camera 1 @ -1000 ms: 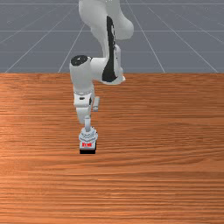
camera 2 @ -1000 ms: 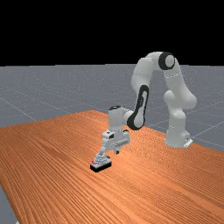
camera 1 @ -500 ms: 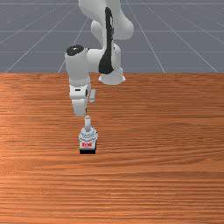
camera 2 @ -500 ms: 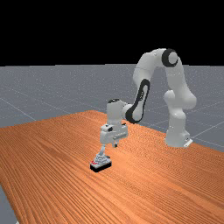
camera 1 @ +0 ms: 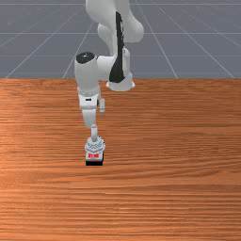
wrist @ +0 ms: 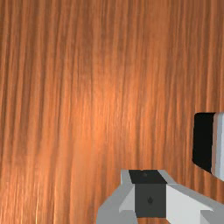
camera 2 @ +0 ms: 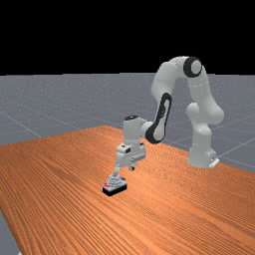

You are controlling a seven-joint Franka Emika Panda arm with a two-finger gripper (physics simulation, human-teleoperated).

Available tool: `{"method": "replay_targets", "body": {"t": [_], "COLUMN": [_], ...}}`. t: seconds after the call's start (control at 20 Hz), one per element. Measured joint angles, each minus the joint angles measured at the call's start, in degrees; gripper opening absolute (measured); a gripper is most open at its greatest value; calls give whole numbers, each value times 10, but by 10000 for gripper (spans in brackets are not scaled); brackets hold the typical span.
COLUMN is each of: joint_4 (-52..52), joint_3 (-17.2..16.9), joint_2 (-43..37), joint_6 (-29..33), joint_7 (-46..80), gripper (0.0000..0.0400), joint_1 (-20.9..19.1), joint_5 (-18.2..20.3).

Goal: Turn on the trigger

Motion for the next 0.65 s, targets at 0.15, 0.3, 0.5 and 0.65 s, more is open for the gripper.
{"method": "replay_targets", "body": {"t": [0.15,0.3,0.5,0.65], "joint_4": [-7,-5,30,57], "joint_3": [3,-25,-13,20], "joint_2": [-4,-1,18,28], "joint_6": [4,7,-15,-40], "joint_7": [18,87,91,28], "gripper": [0,0,0,0], "joint_1": [15,48,41,6], "joint_5": [-2,-26,-2,34]}}
